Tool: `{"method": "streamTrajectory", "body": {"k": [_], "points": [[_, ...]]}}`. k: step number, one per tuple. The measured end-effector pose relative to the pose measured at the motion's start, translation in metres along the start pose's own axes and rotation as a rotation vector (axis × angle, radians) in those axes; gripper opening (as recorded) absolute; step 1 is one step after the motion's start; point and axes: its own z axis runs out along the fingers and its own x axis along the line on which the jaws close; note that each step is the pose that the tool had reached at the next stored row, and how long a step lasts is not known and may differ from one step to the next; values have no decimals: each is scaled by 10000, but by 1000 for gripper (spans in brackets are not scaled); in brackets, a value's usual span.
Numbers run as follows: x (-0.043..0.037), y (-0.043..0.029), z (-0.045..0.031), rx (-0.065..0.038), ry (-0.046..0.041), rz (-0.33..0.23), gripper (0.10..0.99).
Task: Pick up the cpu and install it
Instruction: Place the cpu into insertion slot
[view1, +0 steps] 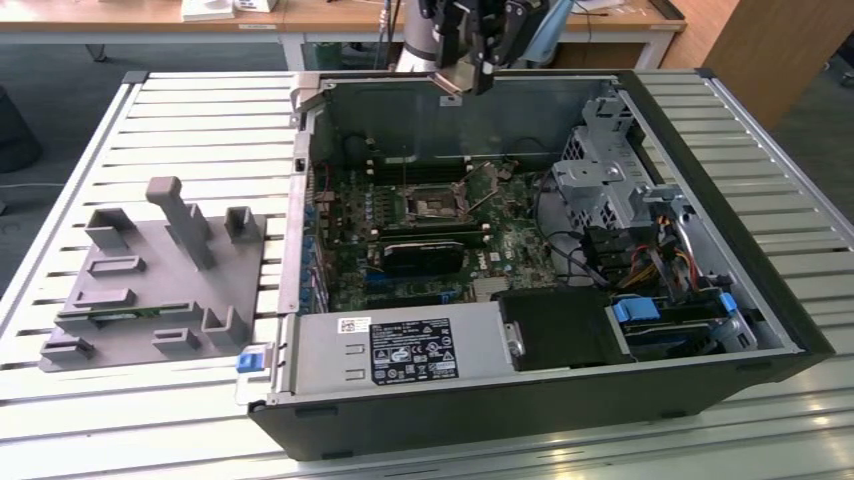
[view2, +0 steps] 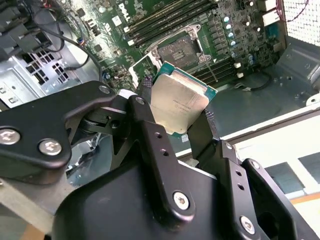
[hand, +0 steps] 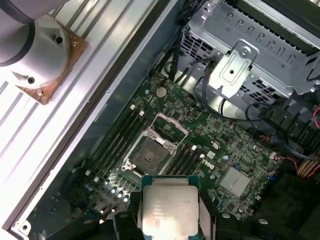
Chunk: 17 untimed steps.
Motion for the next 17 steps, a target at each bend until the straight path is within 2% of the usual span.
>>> {"method": "streamTrajectory", "body": {"k": [17], "points": [[0, -1, 23, -38, -75, 1836, 537]]}}
